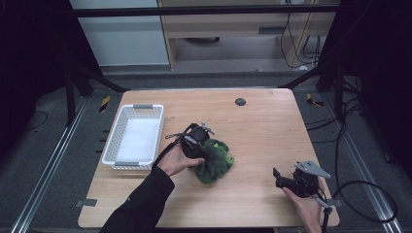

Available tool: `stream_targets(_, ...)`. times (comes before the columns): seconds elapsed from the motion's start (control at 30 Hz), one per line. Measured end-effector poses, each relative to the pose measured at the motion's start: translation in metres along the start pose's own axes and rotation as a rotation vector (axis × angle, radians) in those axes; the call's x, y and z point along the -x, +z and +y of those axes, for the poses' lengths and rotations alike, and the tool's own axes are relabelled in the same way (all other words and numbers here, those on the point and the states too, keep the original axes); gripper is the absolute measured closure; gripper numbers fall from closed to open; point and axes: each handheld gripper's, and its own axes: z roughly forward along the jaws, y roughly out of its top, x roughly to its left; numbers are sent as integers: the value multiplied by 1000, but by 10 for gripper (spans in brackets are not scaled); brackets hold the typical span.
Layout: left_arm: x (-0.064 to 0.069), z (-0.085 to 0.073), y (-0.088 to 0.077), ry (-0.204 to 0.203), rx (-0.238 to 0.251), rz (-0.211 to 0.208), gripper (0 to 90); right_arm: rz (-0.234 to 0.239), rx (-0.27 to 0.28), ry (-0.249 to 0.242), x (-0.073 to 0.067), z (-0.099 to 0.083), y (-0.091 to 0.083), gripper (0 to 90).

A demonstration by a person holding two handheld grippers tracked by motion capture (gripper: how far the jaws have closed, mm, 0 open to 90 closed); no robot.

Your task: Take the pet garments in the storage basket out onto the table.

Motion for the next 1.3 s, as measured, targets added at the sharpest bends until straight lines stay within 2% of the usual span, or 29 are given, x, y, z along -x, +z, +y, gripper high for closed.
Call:
stream_targets(0.1, 0, -3, -4, -1, 25, 3, 299, -4, 4, -5, 0, 0, 0, 95)
stream_targets(0.2, -1, -10, -13, -22, 93, 5, 267, -5, 3, -4, 1, 0, 0, 94)
stream_targets(0.3, -3, -16, -21, -36, 141, 8, 250, -5, 5, -6, 1, 0, 0, 93)
stream_targets(0.33, -3, -16, -21, -36, 141, 8, 245, -5, 5, -6, 1, 0, 0, 93)
stream_targets(0.37, -3, -22, -25, -46, 174, 10, 243, -2, 3, 1, 0, 0, 0, 92)
stream_targets(0.43, -4, -29, -30, -61, 209, 13, 238, -4, 3, -4, 0, 0, 0, 92)
stream_targets(0.47, -4, -29, -30, -61, 209, 13, 233, -4, 3, -4, 0, 0, 0, 92)
stream_targets(0.5, -4, -35, -33, -75, 240, 20, 226, -4, 2, -1, 0, 0, 0, 91)
stream_targets(0.6, -5, -42, -35, -85, 263, 28, 216, -5, 3, -3, 0, 0, 0, 90)
stream_targets(0.7, -5, -56, -41, -108, 319, 38, 213, -3, -2, 1, 0, -1, 0, 90)
stream_targets(0.8, -5, -64, -44, -118, 346, 47, 212, -4, 2, -7, 0, -1, 1, 89)
stream_targets(0.83, -6, -71, -46, -131, 377, 56, 212, -4, 0, 1, 0, -1, 0, 88)
stream_targets(1.07, -9, -98, -50, -165, 432, 121, 208, -3, 1, -2, 0, -1, 0, 87)
stream_targets(1.13, -10, -103, -50, -173, 439, 126, 209, -4, 2, -4, 0, -1, 0, 87)
stream_targets(1.17, -12, -111, -49, -194, 453, 137, 210, -3, 0, -1, -1, -1, 0, 86)
stream_targets(1.3, -15, -133, -48, -225, 474, 145, 215, -4, 3, -3, 0, -1, 0, 86)
